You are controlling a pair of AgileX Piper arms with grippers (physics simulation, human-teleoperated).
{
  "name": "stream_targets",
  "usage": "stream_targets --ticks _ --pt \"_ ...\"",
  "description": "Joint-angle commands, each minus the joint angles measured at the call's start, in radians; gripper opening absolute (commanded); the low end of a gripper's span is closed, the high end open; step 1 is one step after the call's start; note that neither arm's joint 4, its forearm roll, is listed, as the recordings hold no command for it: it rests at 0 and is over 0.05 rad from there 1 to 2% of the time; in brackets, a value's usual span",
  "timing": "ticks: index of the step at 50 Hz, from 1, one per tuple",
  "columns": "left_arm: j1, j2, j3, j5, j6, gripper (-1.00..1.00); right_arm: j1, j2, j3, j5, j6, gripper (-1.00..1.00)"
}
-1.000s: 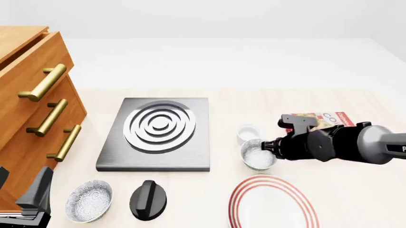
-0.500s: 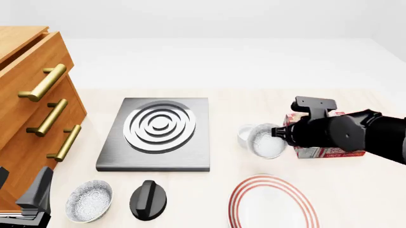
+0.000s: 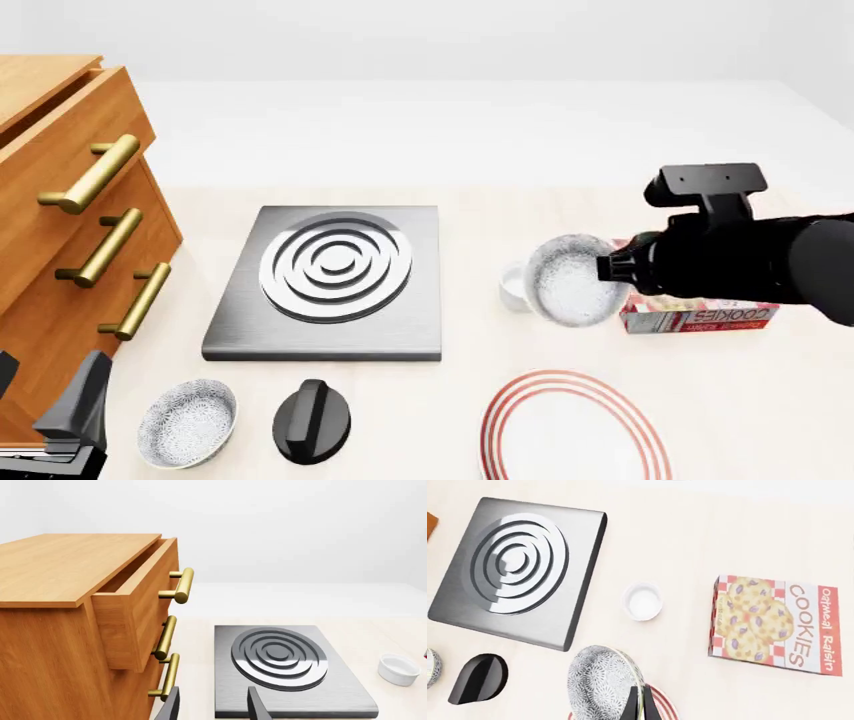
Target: Pick the akita bowl between the plate and the ramekin and place it on the plate.
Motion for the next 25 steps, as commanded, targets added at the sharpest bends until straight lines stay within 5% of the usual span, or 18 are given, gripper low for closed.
stream_targets --ticks 1,8,9,25 --pt "0.000 0.000 0.000 0.000 0.000 1.00 0.026 -0.106 0.008 0.091 -0.074 -1.00" --pt "0.000 0.000 0.000 0.000 0.000 1.00 0.055 -0.140 0.064 0.117 -0.103 -1.00" --pt "0.000 0.000 0.000 0.000 0.000 1.00 0.085 -0.132 0.073 0.115 -0.072 -1.00" --pt "0.000 0.000 0.000 0.000 0.000 1.00 0.154 -0.137 0.183 0.070 -0.074 -1.00"
